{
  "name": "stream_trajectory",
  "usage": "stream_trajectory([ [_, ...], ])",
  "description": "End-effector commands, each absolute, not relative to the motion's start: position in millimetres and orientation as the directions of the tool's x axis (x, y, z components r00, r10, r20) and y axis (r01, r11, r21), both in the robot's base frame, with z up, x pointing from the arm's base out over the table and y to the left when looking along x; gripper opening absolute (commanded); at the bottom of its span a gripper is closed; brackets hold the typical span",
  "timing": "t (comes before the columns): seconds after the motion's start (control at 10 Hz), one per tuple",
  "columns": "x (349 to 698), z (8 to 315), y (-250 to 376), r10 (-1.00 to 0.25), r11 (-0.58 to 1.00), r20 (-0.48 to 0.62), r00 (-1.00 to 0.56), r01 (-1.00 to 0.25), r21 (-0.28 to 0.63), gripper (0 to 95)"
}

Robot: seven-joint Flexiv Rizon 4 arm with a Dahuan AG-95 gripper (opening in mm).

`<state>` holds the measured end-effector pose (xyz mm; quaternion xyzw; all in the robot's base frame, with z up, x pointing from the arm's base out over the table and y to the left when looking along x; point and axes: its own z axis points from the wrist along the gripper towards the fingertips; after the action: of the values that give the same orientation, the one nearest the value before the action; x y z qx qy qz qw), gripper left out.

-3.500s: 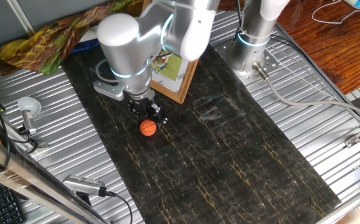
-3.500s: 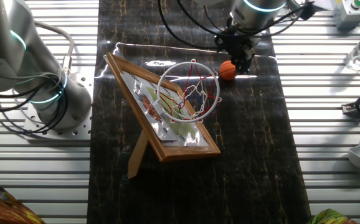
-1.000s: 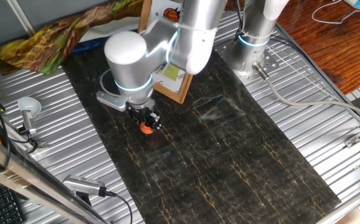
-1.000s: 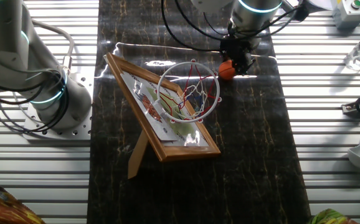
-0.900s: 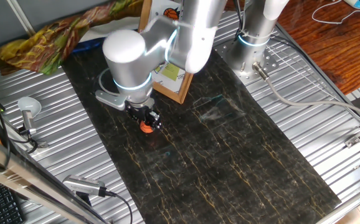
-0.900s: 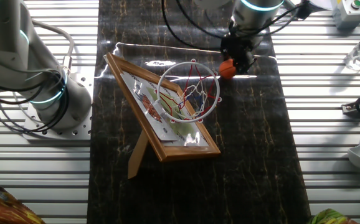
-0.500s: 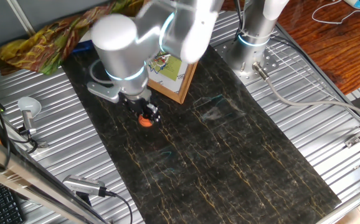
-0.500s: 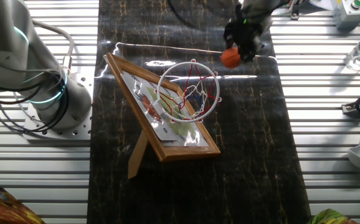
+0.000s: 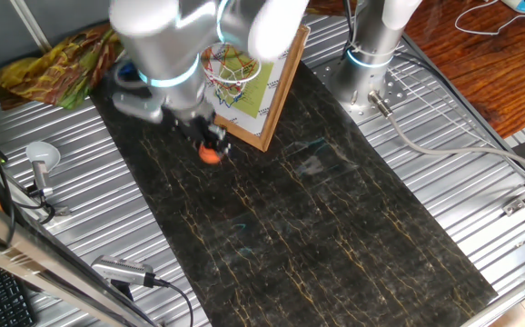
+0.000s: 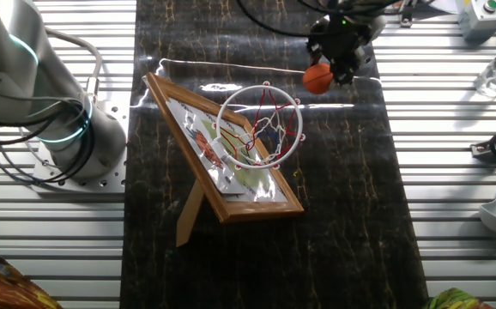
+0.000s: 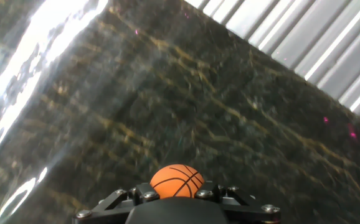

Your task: Grab a basketball, release it and shoot it into the basket

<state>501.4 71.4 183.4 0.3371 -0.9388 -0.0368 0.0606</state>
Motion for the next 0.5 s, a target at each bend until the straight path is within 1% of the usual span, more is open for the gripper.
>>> stream_trajectory([
  [0.1, 499.0, 209.2, 59.7, -0.641, 0.767, 0.106, -0.760, -0.629, 0.125, 0.0],
  [0.3, 489.4, 237.2, 51.9, -0.649, 0.761, 0.123, -0.751, -0.636, 0.129, 0.0],
  [0.5, 476.3, 254.3, 47.3, -0.653, 0.757, 0.151, -0.742, -0.639, 0.136, 0.0],
])
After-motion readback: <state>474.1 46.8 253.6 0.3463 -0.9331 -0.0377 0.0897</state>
